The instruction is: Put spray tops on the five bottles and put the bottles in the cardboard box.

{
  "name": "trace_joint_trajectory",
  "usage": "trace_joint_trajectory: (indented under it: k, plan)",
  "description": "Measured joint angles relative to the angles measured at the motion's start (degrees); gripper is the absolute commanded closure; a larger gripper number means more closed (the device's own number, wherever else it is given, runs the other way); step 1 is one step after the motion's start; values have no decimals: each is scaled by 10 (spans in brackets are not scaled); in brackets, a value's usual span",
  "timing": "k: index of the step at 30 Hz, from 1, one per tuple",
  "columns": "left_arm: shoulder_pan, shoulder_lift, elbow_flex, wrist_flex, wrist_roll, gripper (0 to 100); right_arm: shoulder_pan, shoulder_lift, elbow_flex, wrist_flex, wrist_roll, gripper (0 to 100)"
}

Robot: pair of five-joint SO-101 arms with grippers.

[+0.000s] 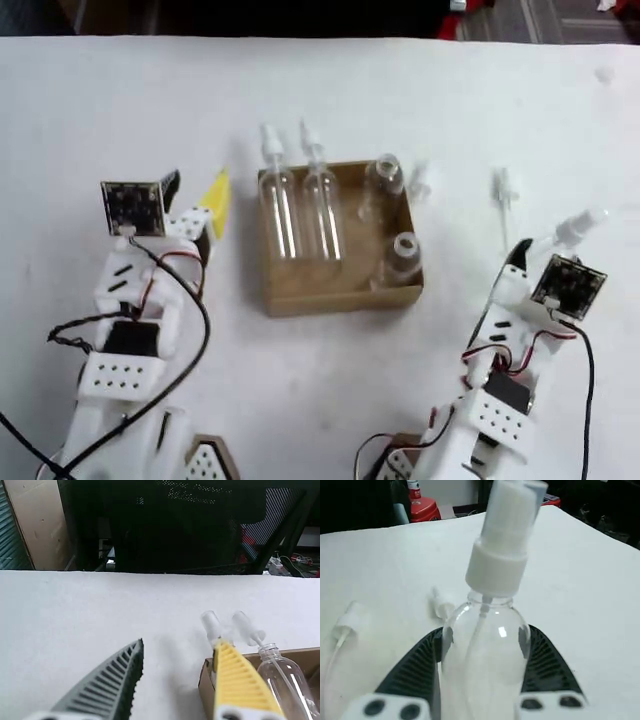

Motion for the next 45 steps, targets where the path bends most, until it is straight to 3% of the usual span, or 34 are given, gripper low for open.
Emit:
trace_joint_trajectory:
  k: [6, 14, 19, 24, 29, 33, 38, 45]
  plan:
    - [0, 0, 0, 0, 0, 790, -15, 2, -28, 13, 0, 981]
    - [0, 0, 0, 0, 0, 790, -91, 8, -345, 339, -19, 981]
    - [0, 0, 0, 0, 0, 790, -120, 12, -509, 385, -44, 981]
    - [0, 0, 0, 0, 0, 790, -120, 153, -616, 388, -45, 981]
    - [0, 0, 0, 0, 0, 790, -84, 334, -751, 484, -73, 981]
    - [32, 0, -3, 25, -34, 790, -76, 374, -762, 549, -124, 981]
    - [51, 0, -72, 148, -43, 790, -124, 373, -683, 550, -158, 981]
    - [59, 38, -232, 330, -44, 790, -184, 332, -519, 440, -170, 981]
